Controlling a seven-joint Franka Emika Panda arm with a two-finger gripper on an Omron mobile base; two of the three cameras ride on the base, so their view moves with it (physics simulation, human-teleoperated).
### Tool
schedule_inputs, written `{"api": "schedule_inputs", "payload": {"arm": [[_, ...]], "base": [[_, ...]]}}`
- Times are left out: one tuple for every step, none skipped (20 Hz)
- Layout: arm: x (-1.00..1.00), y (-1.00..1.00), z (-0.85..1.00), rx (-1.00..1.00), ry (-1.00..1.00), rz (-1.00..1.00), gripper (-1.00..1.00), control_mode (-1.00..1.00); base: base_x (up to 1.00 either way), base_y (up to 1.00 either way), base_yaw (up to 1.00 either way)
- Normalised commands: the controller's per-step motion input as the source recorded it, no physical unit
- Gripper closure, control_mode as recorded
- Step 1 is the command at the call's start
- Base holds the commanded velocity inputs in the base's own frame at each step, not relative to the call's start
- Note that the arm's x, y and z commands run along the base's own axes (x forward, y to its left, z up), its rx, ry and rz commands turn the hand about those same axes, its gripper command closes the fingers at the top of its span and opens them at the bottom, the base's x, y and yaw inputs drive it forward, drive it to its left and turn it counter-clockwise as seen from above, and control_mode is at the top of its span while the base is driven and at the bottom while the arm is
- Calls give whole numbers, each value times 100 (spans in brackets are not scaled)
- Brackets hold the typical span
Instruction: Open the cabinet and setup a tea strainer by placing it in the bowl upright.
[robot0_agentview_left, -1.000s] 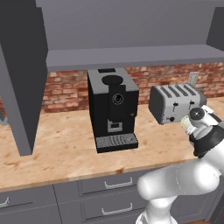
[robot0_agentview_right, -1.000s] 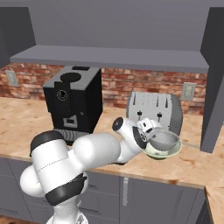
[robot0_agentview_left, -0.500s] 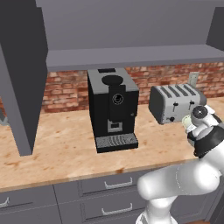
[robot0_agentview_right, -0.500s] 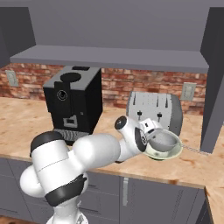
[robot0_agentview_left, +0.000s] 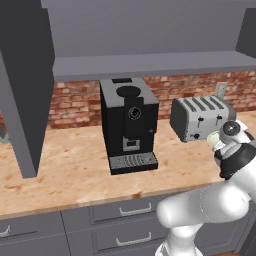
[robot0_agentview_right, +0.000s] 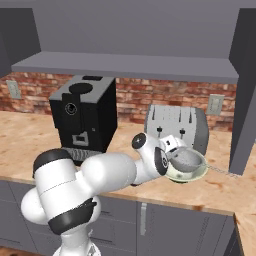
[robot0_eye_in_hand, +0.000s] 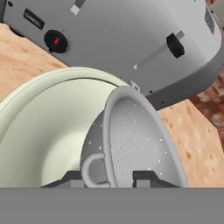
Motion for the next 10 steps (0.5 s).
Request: {"api": "schedule_inputs", "payload": {"arm": [[0, 15, 0, 0, -2, 0, 100, -100], [0, 14, 0, 0, -1, 0, 100, -100], [0, 15, 0, 0, 0, 0, 100, -100], [0, 15, 0, 0, 0, 0, 100, -100], [0, 16, 0, 0, 0, 0, 100, -100], [0, 14, 0, 0, 0, 0, 100, -100], [0, 12, 0, 0, 0, 0, 100, -100], [0, 6, 0, 0, 0, 0, 100, -100], [0, 1, 0, 0, 0, 0, 100, -100], [0, 0, 0, 0, 0, 0, 100, -100]], "base": [[0, 0, 0], [0, 0, 0], [0, 0, 0], [0, 0, 0], [0, 0, 0], [0, 0, 0], [0, 0, 0], [0, 0, 0], [0, 0, 0], [0, 0, 0]]}}
